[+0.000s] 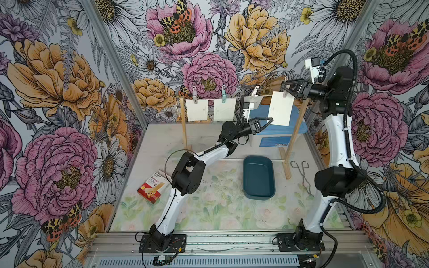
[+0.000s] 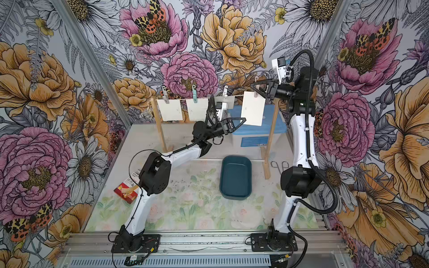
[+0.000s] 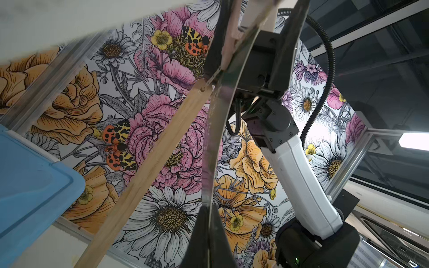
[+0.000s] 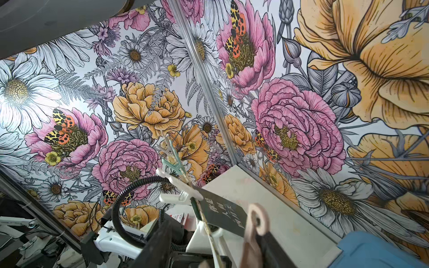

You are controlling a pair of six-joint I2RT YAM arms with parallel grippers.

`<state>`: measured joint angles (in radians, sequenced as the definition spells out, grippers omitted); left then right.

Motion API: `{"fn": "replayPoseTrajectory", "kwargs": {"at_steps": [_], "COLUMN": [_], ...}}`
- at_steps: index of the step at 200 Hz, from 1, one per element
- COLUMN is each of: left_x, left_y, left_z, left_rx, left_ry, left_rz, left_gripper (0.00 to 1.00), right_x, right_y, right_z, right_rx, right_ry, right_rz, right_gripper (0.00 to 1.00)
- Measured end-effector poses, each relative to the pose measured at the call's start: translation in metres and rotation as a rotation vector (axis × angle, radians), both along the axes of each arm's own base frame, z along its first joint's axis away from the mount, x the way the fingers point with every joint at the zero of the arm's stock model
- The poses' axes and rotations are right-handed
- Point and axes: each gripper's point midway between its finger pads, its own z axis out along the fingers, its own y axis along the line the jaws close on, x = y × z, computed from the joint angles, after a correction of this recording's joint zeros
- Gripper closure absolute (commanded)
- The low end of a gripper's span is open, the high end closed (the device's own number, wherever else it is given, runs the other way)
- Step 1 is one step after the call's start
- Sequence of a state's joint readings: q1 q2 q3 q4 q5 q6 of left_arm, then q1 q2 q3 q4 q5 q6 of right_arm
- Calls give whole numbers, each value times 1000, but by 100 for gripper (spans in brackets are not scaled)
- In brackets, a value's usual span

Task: Remove the postcards from the strings
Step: Arm.

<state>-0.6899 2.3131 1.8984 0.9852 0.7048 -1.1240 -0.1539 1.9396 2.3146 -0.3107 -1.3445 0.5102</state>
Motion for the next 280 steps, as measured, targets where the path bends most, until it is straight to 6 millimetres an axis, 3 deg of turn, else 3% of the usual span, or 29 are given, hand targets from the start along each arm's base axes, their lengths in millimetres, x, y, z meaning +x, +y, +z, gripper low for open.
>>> {"fn": "replayPoseTrajectory", "kwargs": {"at_steps": [63,198,259,280], "left_x": [-7,-8,-7,-6], "left_y": [2,1,0,0], "left_z": [17,15,11,10], "left_rx": [-26,-33,-31,-32], "left_ry": [-14,5,8,9], "left_rz": [-39,-67,-66,-67], "left_gripper": [100,100,100,100], "right_x": [-1,-4,-1,-1], "right_y": [0,2,2,2], "right_z": [0,3,4,5], "right_rx": [-2,-3,-2,1], "right_ry": [-5,-12,-15,-10], "right_rz": [4,3,-13,-21], "right_gripper": [53,62,78,79]}}
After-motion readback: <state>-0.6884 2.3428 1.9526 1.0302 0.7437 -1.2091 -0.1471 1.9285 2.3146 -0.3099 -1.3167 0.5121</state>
